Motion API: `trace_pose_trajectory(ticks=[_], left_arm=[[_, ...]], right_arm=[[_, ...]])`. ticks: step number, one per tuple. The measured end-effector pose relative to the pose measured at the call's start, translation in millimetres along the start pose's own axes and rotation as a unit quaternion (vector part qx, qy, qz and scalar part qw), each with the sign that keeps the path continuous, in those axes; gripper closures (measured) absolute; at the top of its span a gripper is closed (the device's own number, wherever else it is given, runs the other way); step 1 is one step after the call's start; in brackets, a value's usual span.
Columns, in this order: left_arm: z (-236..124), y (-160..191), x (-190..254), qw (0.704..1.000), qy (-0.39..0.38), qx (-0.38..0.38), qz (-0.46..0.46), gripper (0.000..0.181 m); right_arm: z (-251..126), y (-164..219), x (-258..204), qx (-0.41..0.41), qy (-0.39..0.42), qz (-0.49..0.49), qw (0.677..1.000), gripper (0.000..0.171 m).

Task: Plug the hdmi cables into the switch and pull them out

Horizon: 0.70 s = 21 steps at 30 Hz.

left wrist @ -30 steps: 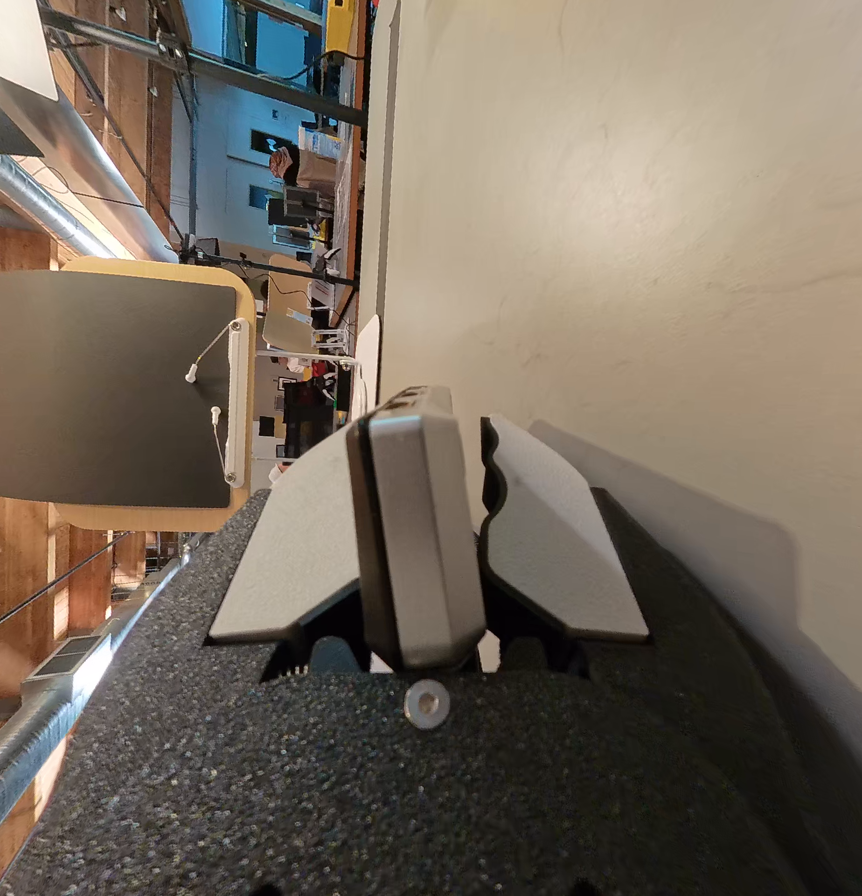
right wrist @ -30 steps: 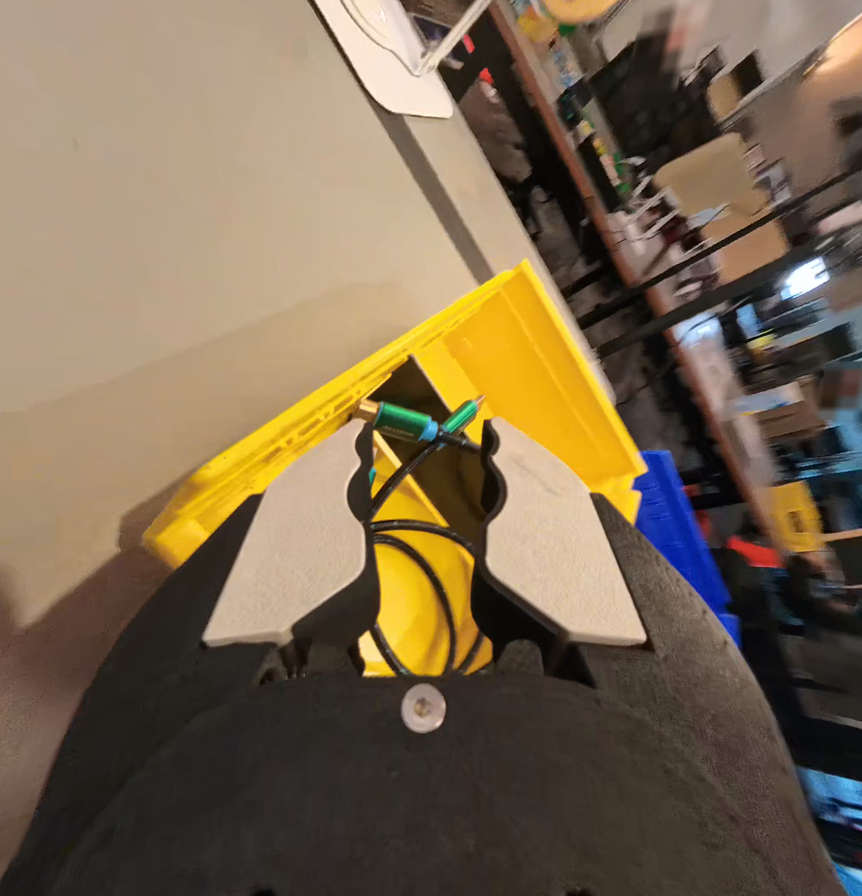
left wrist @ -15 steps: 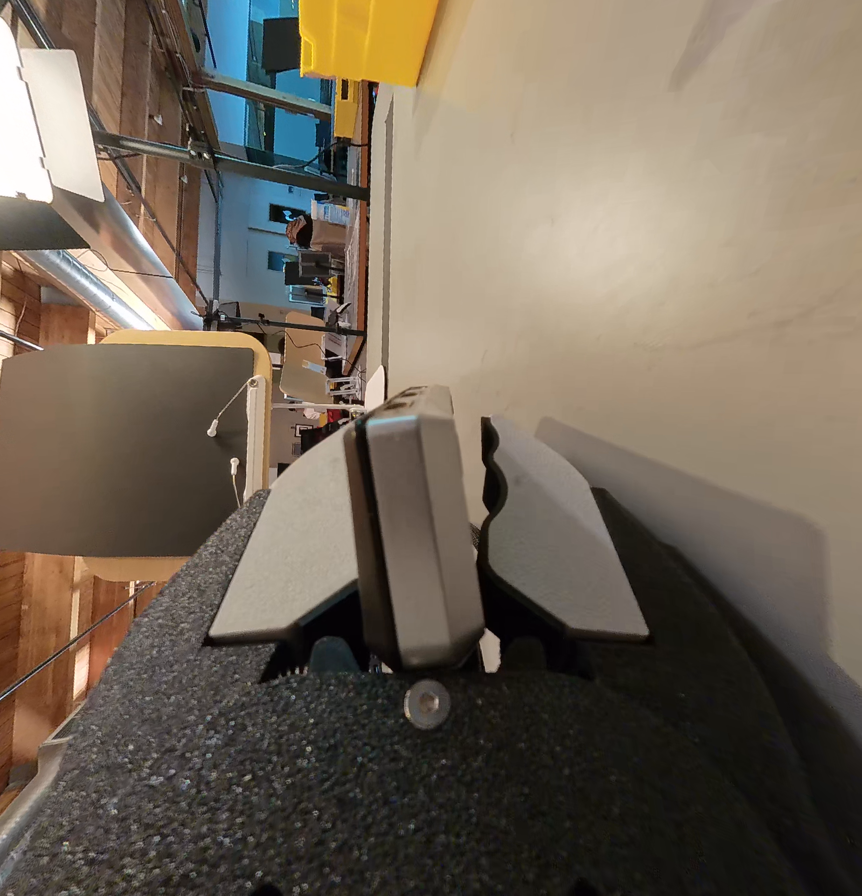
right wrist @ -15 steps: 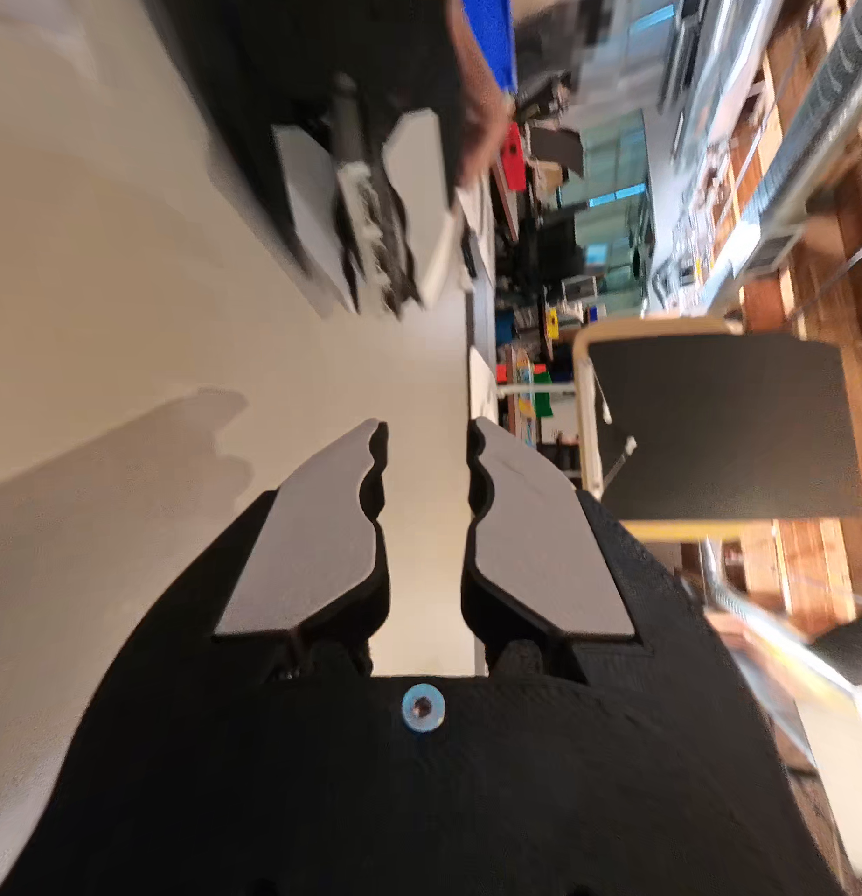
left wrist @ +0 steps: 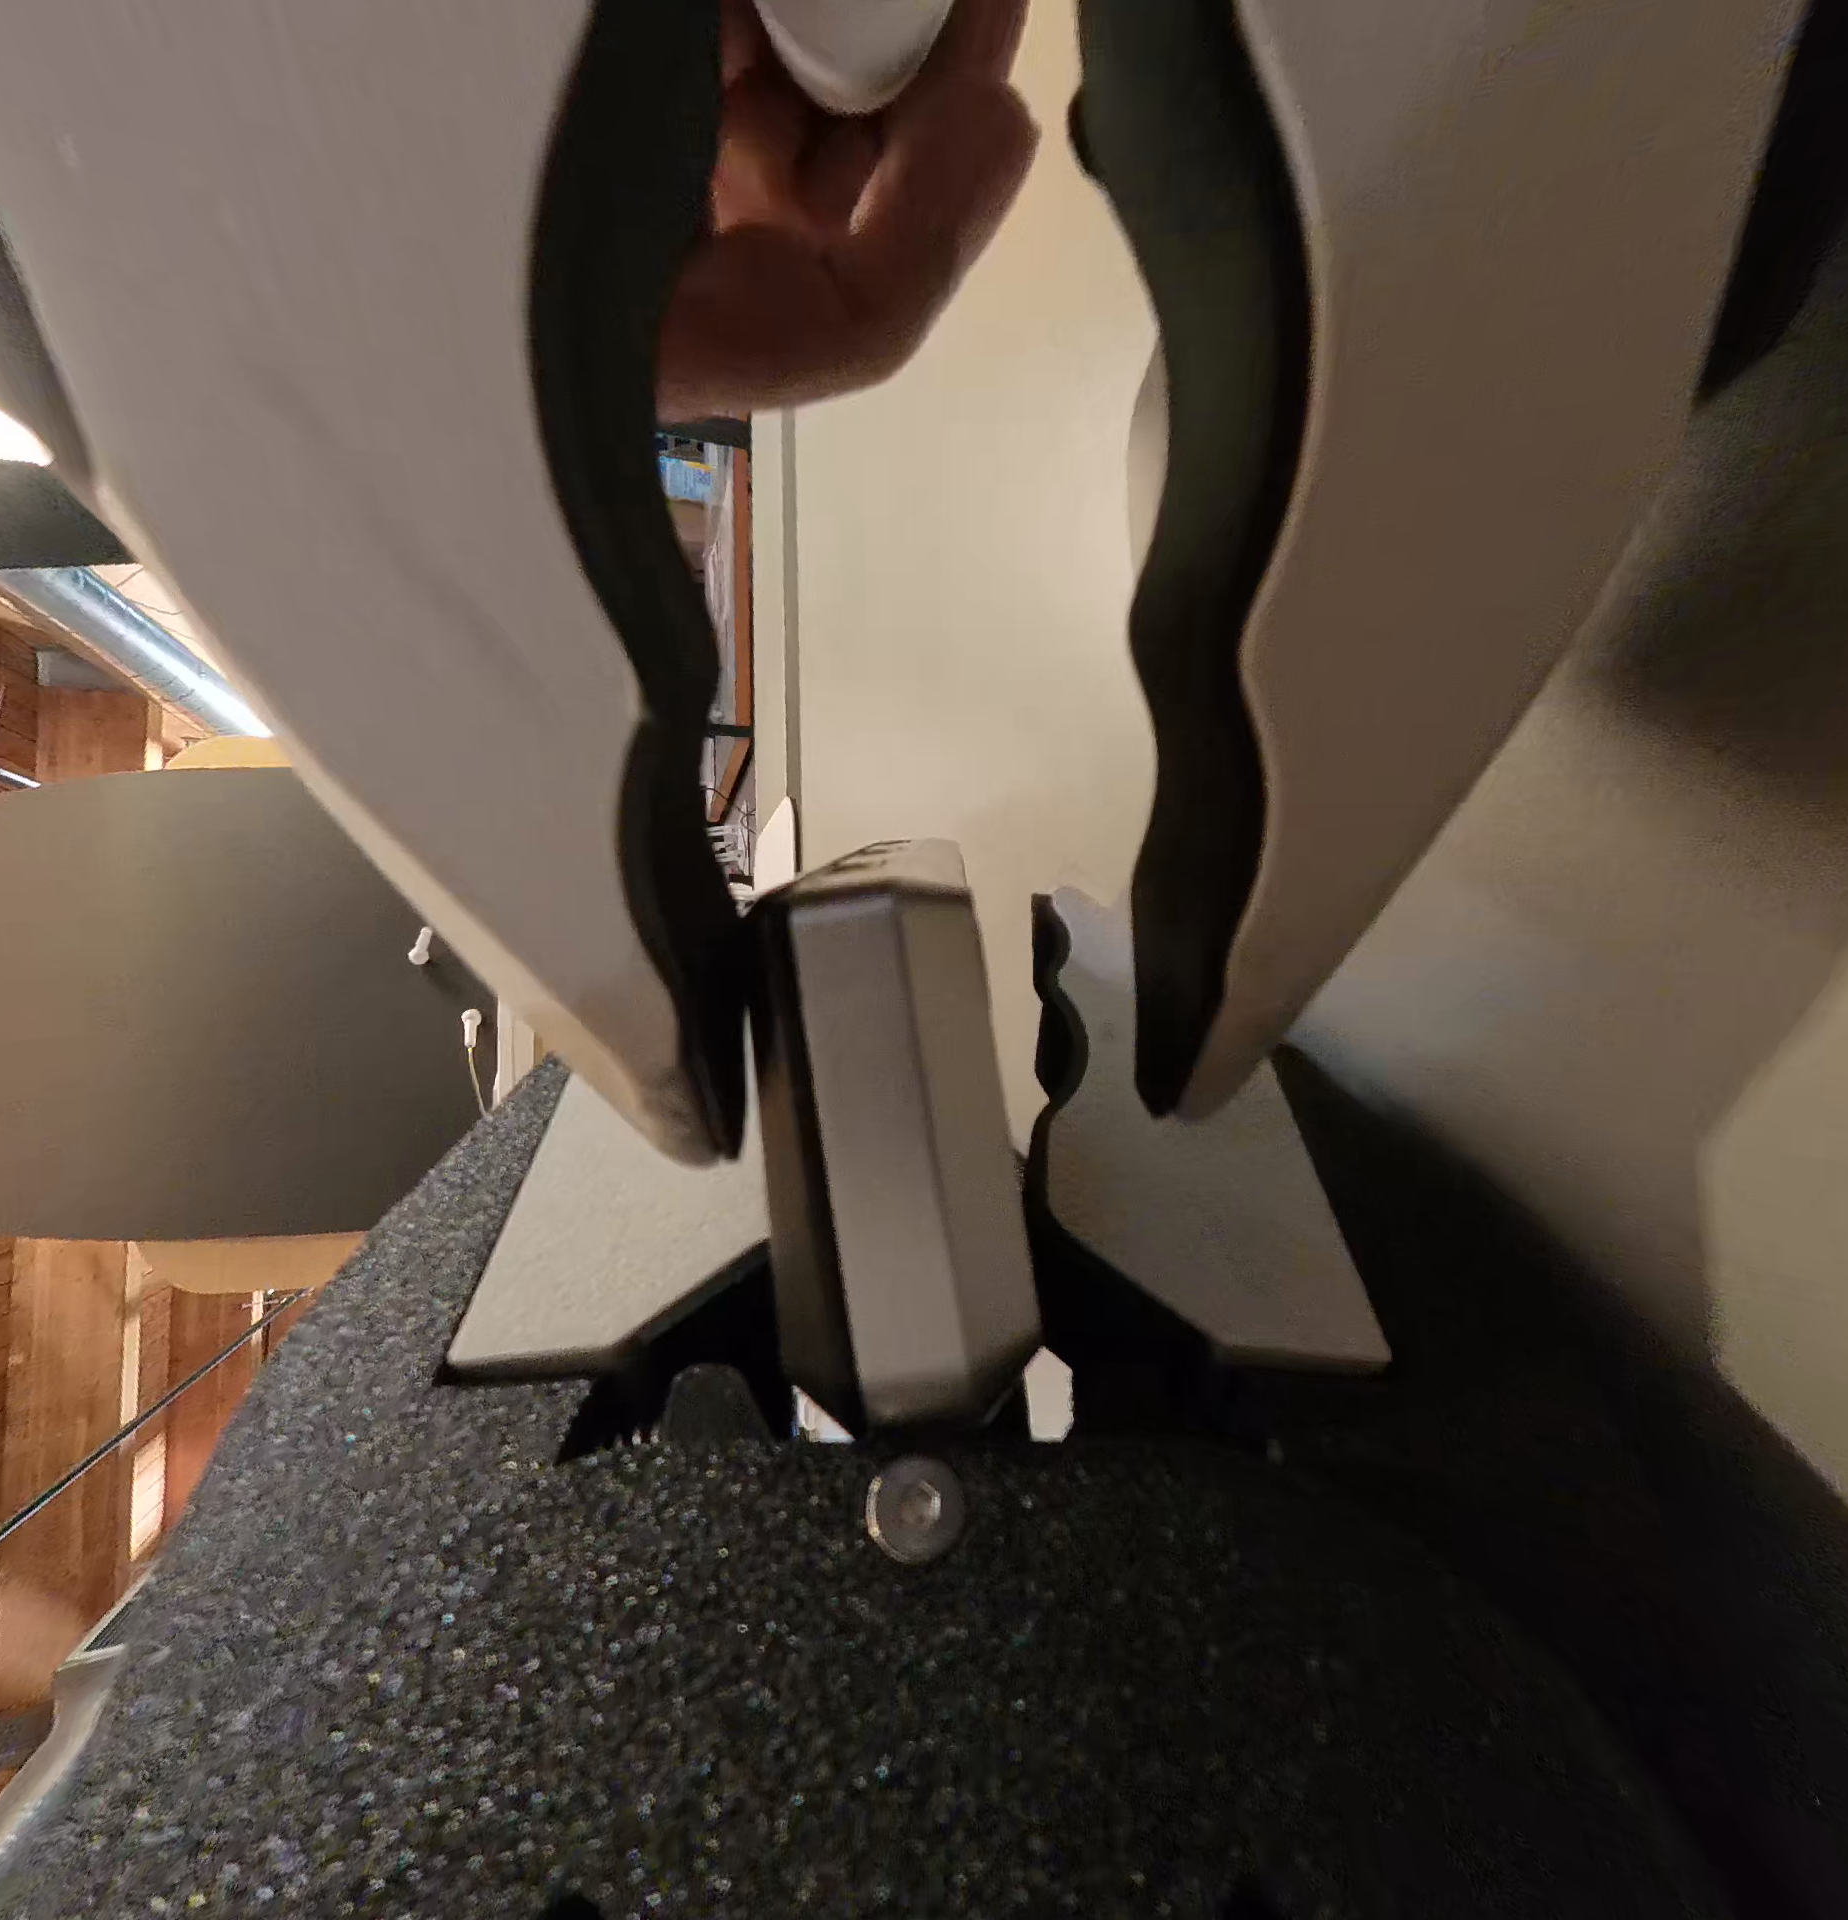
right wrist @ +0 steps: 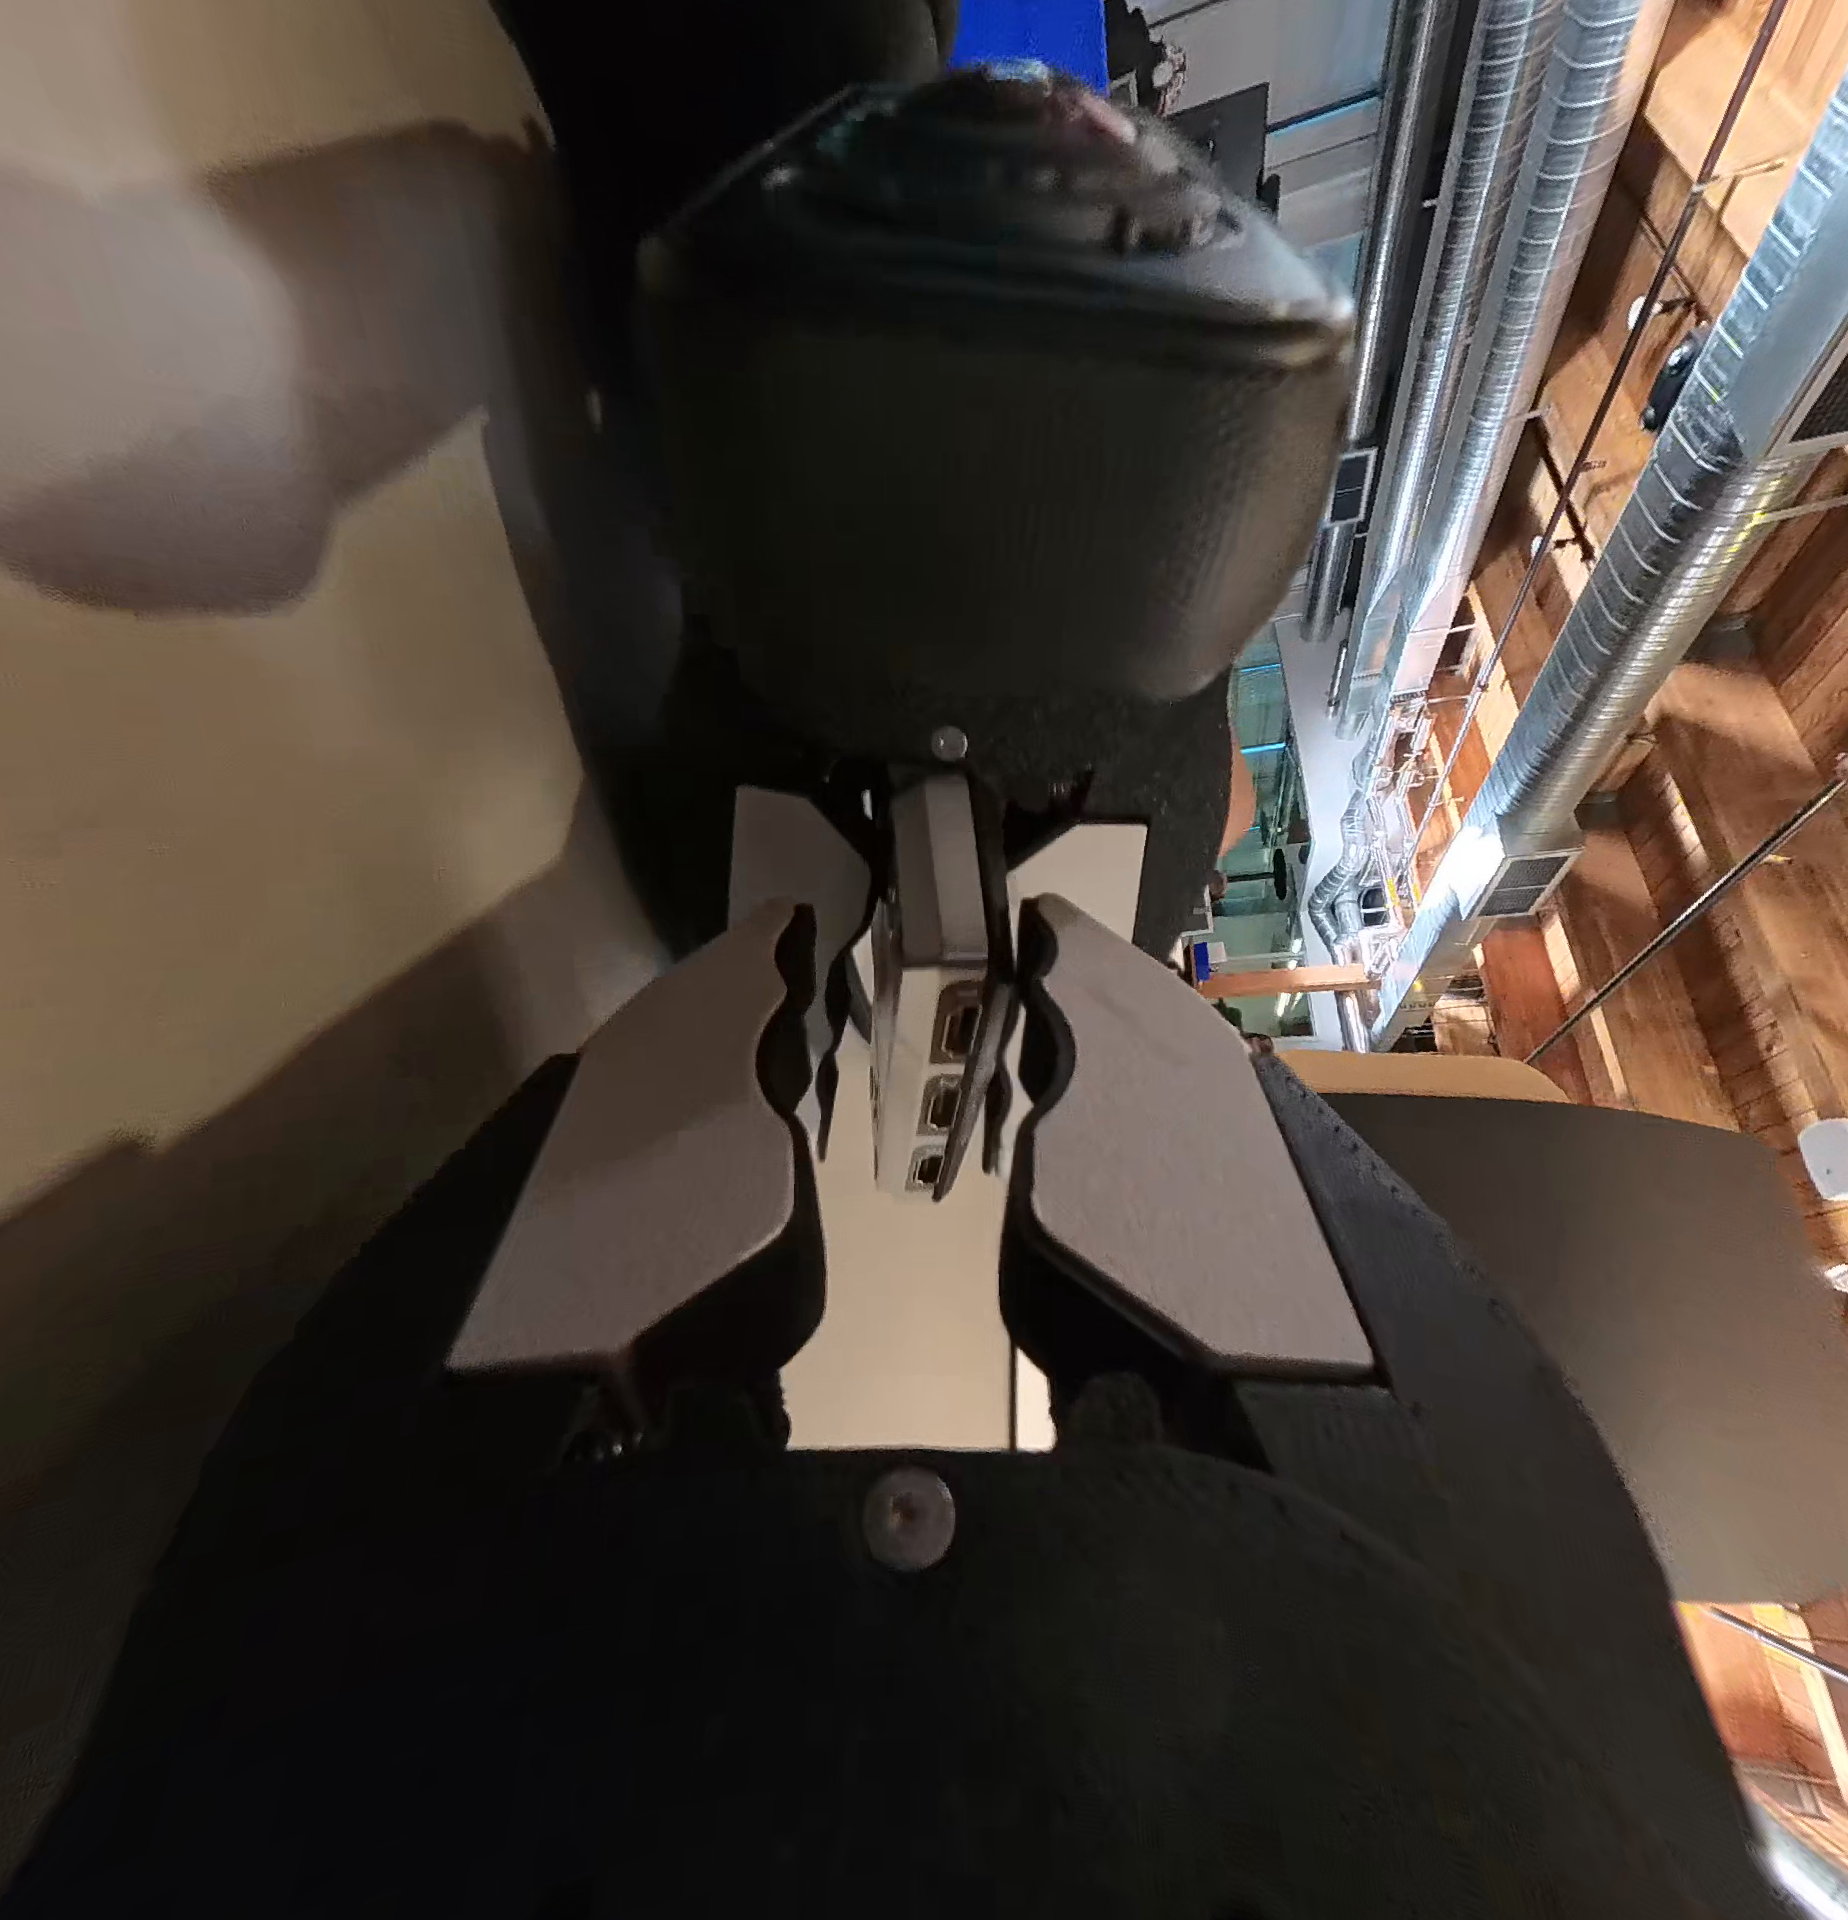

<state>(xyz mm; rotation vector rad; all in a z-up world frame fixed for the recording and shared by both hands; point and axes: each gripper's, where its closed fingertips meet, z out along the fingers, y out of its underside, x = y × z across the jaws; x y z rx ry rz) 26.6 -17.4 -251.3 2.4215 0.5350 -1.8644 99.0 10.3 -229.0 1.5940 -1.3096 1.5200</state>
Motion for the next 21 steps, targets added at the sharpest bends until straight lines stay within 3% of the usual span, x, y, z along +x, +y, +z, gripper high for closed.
trace_pose_trajectory(ticks=[8, 21], left_arm=[[2.3, 0.6, 1.8, 1.000, 0.005, -0.004, 0.006, 0.142], [-2.0, -3.3, -0.8, 1.000, -0.002, 0.003, 0.000, 0.141]], right_arm=[[3.4, 0.2, 3.5, 0.000, 0.026, 0.010, 1.000, 0.149], [-1.3, 2.5, 3.4, -0.024, 0.027, 0.002, 0.999, 0.150]])
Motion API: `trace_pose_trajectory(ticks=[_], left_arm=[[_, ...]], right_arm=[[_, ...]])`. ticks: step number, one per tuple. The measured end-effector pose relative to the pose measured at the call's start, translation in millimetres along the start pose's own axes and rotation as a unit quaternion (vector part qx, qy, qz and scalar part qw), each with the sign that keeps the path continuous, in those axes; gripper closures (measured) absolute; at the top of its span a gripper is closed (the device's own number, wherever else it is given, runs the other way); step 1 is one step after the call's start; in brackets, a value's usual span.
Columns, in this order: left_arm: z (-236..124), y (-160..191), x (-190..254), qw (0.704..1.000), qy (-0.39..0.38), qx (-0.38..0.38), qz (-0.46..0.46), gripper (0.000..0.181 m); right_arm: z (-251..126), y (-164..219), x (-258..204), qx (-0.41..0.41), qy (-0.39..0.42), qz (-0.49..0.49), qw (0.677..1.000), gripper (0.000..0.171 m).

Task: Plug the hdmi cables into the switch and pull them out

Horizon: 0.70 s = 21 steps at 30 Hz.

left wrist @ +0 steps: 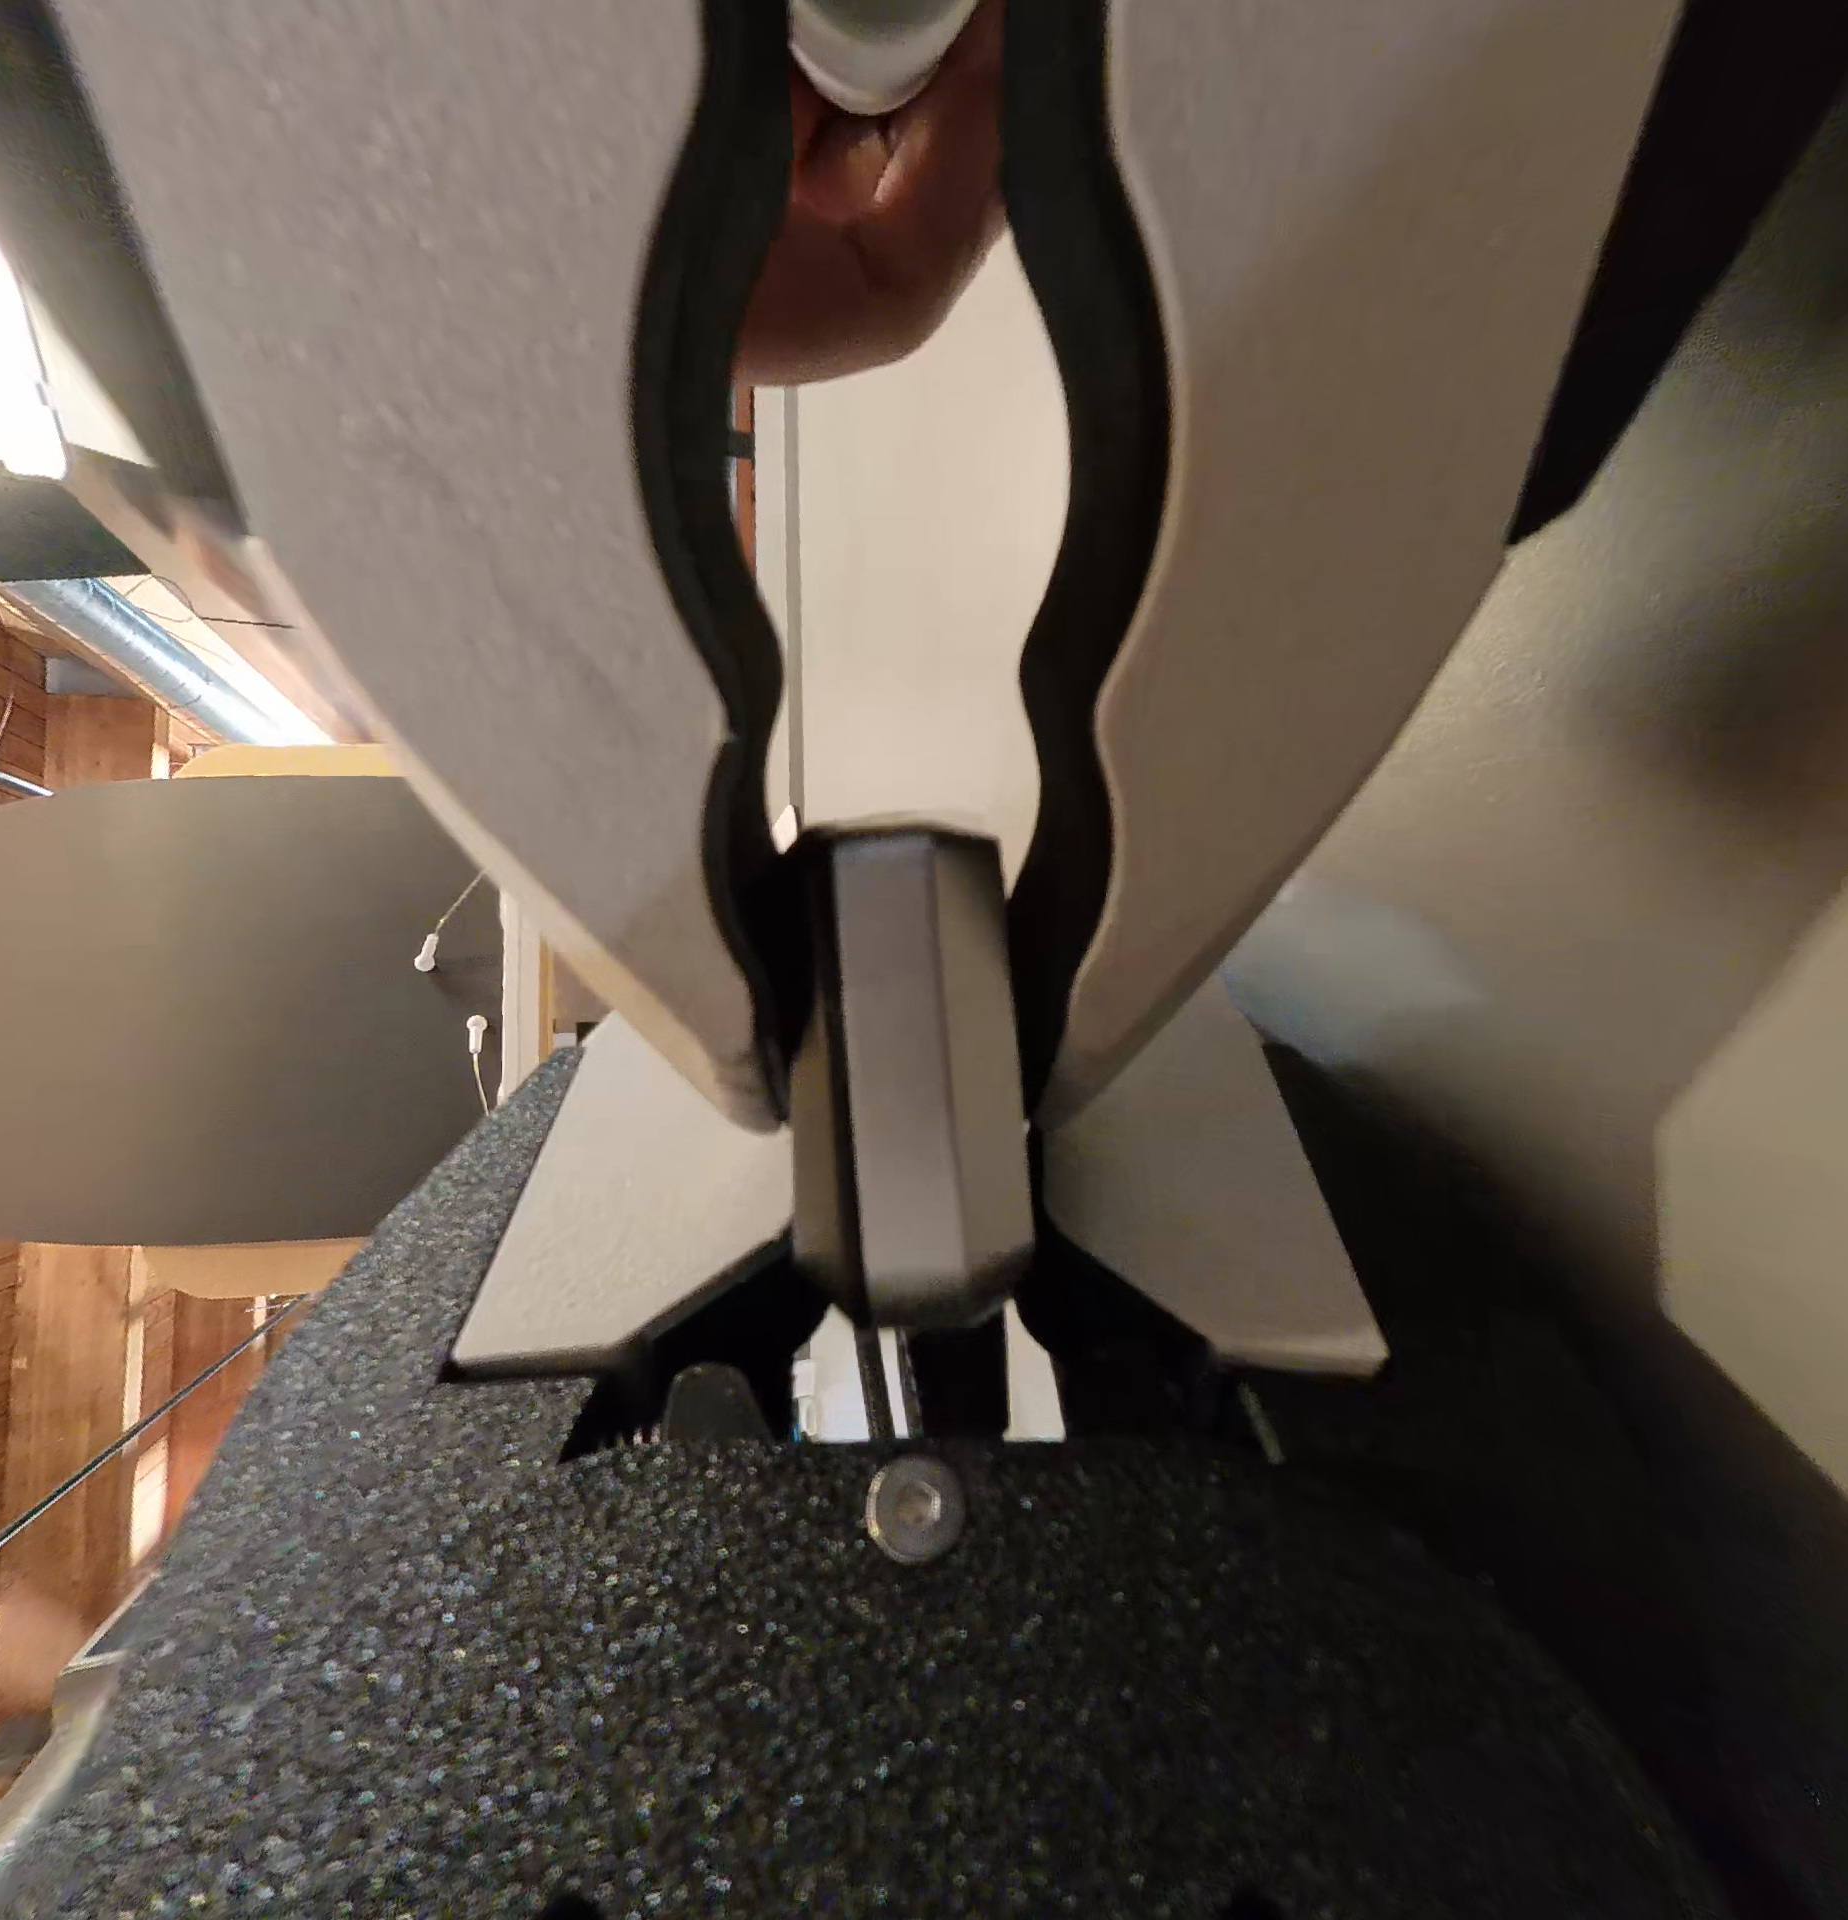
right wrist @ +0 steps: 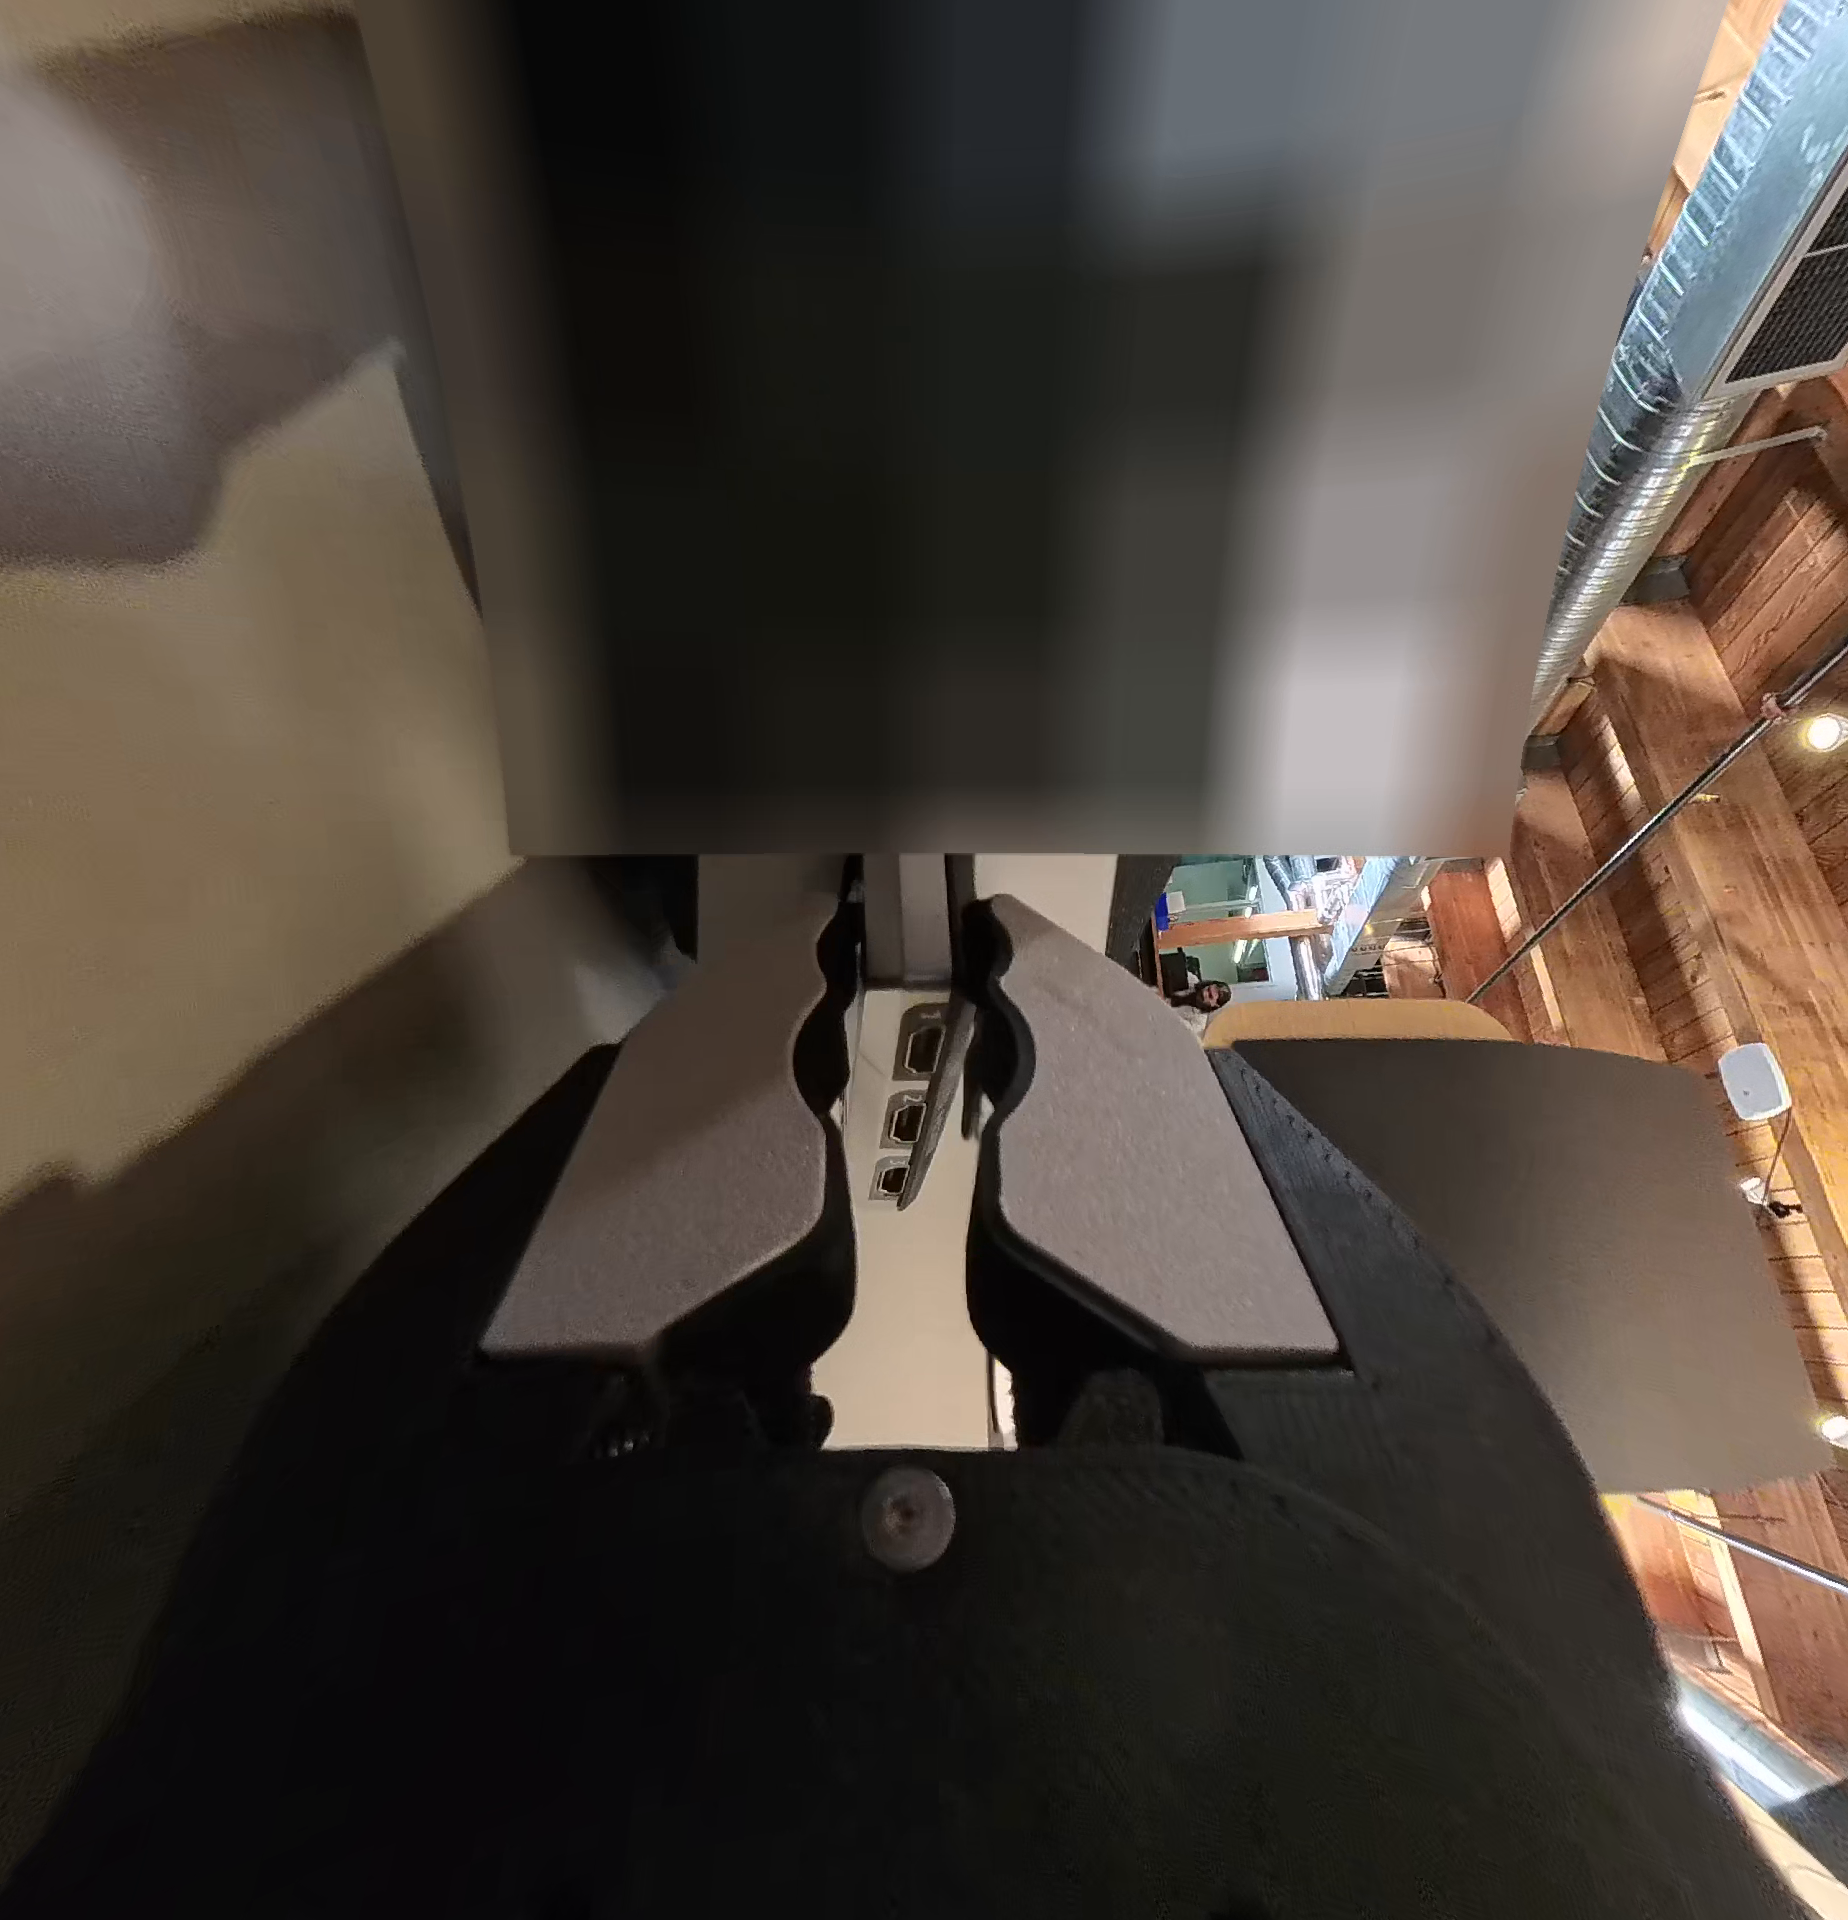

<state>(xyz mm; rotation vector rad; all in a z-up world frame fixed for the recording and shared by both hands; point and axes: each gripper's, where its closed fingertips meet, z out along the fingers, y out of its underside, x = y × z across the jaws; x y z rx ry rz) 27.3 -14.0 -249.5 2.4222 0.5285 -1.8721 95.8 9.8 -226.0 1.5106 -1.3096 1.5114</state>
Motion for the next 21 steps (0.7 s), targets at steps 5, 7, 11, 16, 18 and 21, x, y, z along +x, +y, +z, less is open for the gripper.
trace_pose_trajectory(ticks=[5, 7, 11, 16, 18, 21], left_arm=[[-3.7, -1.8, -7.1, 1.000, -0.007, 0.011, -0.026, 0.145], [-4.9, -2.0, -9.2, 0.999, -0.010, 0.012, -0.031, 0.147], [-7.1, -2.5, -12.9, 0.999, -0.016, 0.014, -0.038, 0.149], [-7.7, -0.6, -14.4, 0.999, -0.015, 0.012, -0.048, 0.151], [-7.5, 0.8, -14.8, 0.999, -0.016, 0.009, -0.049, 0.151], [-7.9, 2.7, -16.1, 0.999, -0.017, 0.006, -0.050, 0.152]], right_arm=[[-6.3, 18.6, 1.2, -0.030, 0.002, -0.006, 1.000, 0.151], [-9.6, 27.0, 2.3, -0.044, 0.004, -0.011, 0.999, 0.151], [-17.5, 47.0, 7.0, -0.077, 0.012, -0.025, 0.997, 0.151], [-30.5, 74.9, 25.5, -0.130, 0.043, -0.052, 0.989, 0.151], [-37.3, 83.9, 37.1, -0.151, 0.059, -0.068, 0.984, 0.151], [-52.1, 93.6, 61.8, -0.180, 0.091, -0.082, 0.976, 0.151]])
